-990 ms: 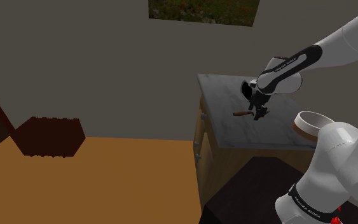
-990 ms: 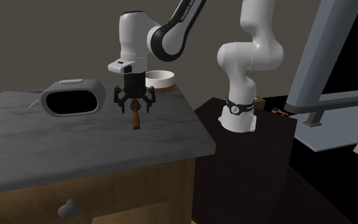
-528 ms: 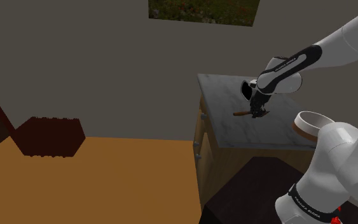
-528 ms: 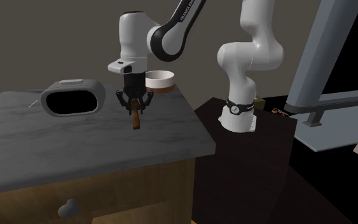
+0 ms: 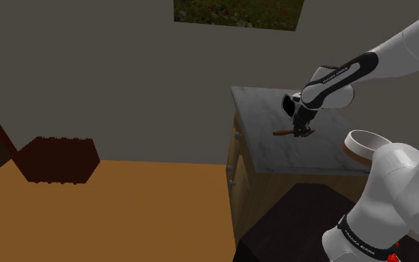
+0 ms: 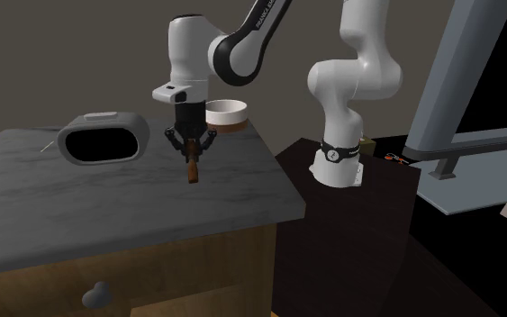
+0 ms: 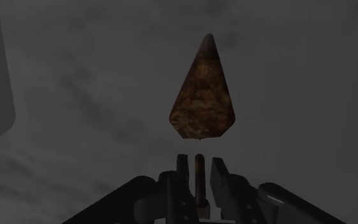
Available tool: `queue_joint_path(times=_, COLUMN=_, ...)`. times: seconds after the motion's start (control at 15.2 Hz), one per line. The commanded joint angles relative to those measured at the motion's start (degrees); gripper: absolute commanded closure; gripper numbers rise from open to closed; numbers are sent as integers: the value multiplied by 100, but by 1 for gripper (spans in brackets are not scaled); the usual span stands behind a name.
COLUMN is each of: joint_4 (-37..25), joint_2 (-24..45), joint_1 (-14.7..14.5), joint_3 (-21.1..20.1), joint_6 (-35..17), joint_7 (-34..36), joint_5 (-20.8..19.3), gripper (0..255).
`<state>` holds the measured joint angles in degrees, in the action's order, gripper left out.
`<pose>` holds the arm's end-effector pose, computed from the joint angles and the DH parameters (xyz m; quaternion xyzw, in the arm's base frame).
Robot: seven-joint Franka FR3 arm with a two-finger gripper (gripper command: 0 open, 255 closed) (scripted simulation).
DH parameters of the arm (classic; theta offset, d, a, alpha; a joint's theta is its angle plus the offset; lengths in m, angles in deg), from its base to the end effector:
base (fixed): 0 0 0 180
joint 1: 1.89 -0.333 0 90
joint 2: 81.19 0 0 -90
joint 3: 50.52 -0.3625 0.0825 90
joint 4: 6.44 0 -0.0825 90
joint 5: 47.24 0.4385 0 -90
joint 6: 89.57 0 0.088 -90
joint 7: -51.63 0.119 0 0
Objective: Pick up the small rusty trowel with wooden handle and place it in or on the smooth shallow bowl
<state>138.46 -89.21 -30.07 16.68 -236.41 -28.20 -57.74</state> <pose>0.3911 -0.3064 0.2957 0.9081 0.4158 0.0342 0.0364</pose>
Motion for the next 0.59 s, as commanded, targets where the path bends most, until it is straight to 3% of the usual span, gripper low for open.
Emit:
queue_joint_path(times=0.0, joint_4=-32, joint_2=-181, joint_1=154, joint_3=-148, joint_6=139, joint_7=189, joint_5=-260, gripper=255)
queue_joint_path(times=0.53, joint_4=-275, joint_2=-917, joint_1=705, joint_3=-793, joint_6=961, joint_7=702, joint_5=-930, gripper=255)
